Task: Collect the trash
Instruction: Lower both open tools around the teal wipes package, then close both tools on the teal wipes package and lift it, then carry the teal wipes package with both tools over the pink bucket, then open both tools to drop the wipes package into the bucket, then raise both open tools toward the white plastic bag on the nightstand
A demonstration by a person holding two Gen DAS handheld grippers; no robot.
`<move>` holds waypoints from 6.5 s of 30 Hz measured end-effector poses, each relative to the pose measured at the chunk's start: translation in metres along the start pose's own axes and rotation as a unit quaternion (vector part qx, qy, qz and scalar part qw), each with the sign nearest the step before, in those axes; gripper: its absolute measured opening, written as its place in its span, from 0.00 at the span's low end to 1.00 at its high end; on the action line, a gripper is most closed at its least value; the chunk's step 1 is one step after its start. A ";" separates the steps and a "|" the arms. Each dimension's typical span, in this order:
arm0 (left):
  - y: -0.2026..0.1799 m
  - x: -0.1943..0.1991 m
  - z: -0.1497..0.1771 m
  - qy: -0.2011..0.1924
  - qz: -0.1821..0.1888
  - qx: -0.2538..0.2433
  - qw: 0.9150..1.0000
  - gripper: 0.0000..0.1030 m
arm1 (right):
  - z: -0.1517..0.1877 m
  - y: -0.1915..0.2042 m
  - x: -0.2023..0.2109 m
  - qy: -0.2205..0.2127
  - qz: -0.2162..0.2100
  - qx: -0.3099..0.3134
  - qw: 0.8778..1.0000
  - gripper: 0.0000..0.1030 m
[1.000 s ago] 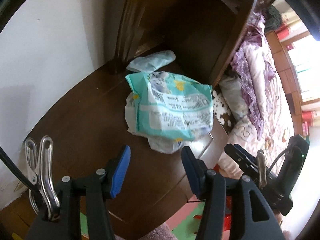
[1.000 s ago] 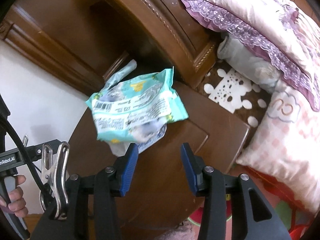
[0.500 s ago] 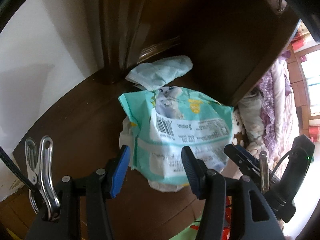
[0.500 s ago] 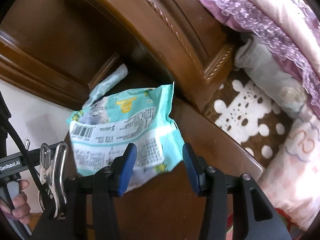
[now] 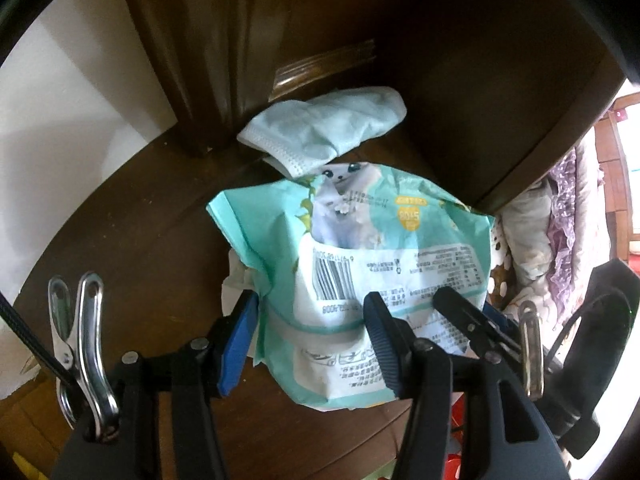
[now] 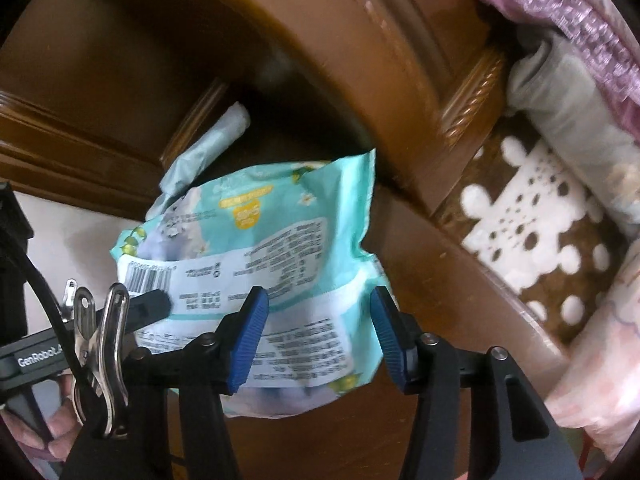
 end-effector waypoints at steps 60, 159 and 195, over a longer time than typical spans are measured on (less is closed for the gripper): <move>0.022 0.110 0.162 -0.015 0.025 -0.223 0.974 0.49 | 0.201 0.059 0.114 -0.087 -0.013 -0.133 0.987 0.42; -0.072 0.005 0.349 0.012 0.007 -0.324 0.946 0.53 | 0.388 -0.101 0.092 -0.050 0.012 -0.245 0.968 0.42; 0.018 0.150 0.140 -0.059 0.053 -0.196 0.977 0.53 | 0.188 0.069 0.189 -0.149 0.008 -0.111 0.983 0.42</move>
Point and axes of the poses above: each gripper's, at about its wrist camera, not at the fingertips, and x roughly against the way its jaws point, y to its left, z to its underside, the point moved 10 cm from there along -x, roughly the way its jaws point, and after that the axes turned 7 degrees about x, right-handed, at the moved point
